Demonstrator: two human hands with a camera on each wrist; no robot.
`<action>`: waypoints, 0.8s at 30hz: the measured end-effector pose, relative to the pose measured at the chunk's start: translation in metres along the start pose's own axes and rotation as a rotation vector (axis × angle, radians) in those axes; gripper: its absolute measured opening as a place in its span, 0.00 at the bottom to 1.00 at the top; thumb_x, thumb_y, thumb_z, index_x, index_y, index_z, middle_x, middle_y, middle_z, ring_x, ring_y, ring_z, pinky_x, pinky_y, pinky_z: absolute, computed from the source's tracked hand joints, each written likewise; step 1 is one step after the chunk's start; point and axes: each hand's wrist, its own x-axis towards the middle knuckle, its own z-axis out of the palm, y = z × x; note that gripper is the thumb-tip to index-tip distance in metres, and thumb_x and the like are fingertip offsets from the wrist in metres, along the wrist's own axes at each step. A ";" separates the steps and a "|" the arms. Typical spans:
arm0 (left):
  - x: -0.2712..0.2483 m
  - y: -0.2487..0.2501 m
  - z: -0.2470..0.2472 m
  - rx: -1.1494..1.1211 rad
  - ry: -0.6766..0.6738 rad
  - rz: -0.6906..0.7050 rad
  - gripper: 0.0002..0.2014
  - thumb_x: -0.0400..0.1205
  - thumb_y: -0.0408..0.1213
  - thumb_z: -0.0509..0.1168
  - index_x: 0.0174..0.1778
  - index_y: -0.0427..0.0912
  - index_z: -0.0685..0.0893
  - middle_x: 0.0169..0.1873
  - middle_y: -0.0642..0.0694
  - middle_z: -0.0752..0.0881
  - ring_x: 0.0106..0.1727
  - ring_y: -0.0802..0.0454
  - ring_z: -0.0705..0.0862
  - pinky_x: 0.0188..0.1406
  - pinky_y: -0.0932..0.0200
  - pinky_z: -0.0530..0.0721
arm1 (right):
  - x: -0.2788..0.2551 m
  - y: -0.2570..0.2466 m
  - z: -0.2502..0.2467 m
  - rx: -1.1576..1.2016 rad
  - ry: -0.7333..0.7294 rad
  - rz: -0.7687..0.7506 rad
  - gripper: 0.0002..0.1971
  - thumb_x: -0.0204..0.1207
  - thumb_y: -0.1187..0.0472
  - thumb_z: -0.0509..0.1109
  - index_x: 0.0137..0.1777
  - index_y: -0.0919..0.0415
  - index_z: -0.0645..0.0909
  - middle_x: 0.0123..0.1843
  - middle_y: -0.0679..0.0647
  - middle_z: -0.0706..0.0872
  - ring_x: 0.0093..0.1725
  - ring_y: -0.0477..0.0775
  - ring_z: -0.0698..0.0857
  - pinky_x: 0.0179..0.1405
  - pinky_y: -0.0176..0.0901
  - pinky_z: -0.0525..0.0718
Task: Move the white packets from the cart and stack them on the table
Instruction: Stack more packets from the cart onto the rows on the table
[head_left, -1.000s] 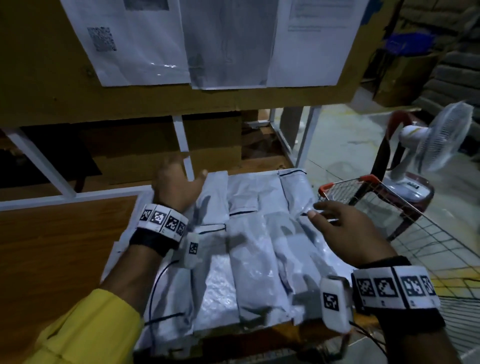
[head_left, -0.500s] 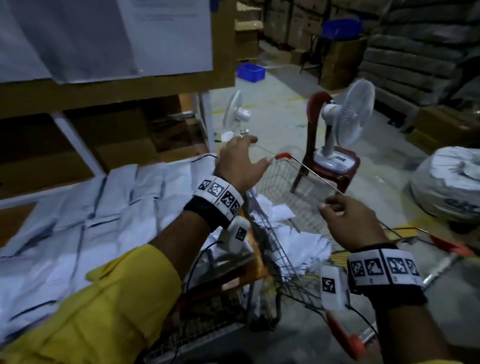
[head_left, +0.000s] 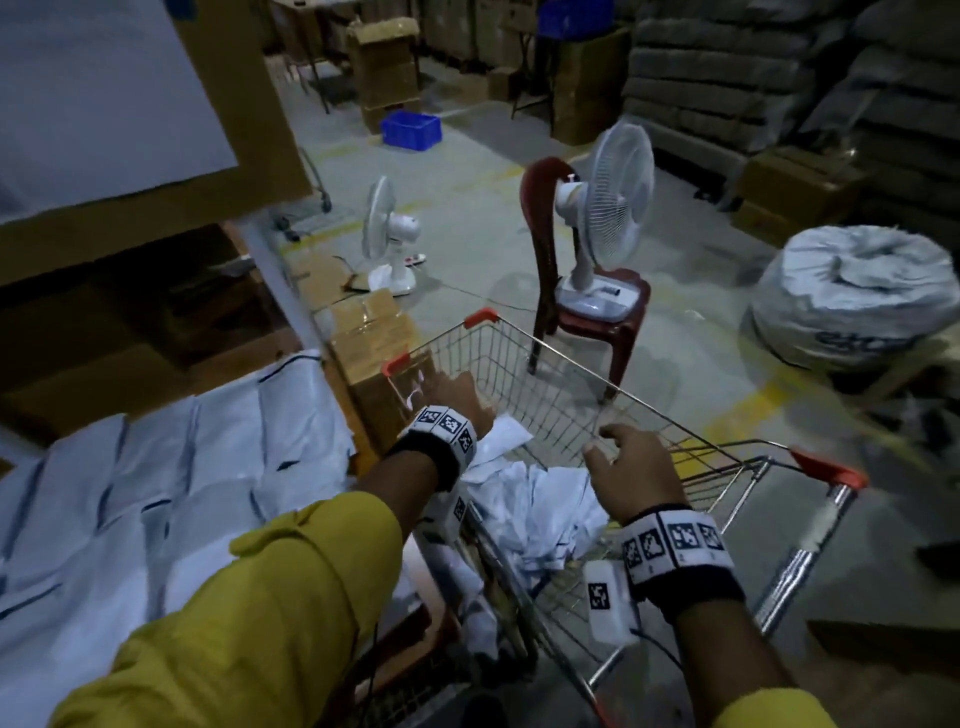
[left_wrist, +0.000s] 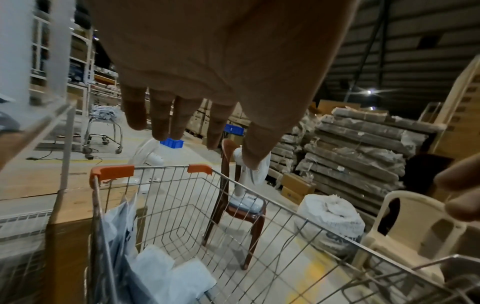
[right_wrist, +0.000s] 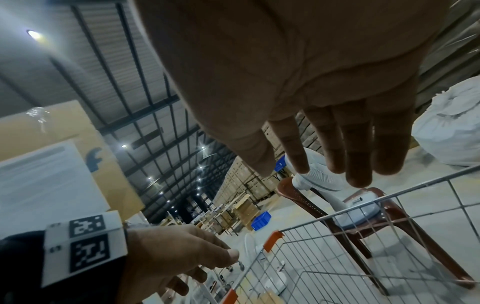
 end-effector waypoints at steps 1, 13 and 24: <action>0.014 0.003 0.005 0.046 -0.012 0.008 0.29 0.74 0.60 0.70 0.67 0.47 0.80 0.67 0.36 0.81 0.69 0.34 0.79 0.68 0.36 0.78 | 0.011 0.002 0.005 -0.003 -0.001 0.016 0.23 0.82 0.48 0.69 0.73 0.58 0.81 0.71 0.61 0.82 0.67 0.64 0.82 0.64 0.52 0.82; 0.148 0.020 0.107 0.391 -0.162 0.166 0.28 0.80 0.64 0.55 0.71 0.53 0.79 0.70 0.45 0.82 0.71 0.40 0.78 0.72 0.36 0.68 | 0.165 0.046 0.093 -0.010 -0.138 0.153 0.20 0.83 0.51 0.67 0.72 0.57 0.80 0.71 0.60 0.80 0.67 0.62 0.83 0.66 0.52 0.82; 0.179 -0.014 0.234 0.590 -0.516 0.012 0.22 0.89 0.48 0.59 0.79 0.50 0.72 0.79 0.39 0.72 0.81 0.37 0.66 0.79 0.26 0.58 | 0.208 0.138 0.239 -0.263 -0.445 0.196 0.32 0.85 0.45 0.59 0.86 0.57 0.60 0.85 0.65 0.62 0.83 0.67 0.62 0.81 0.57 0.65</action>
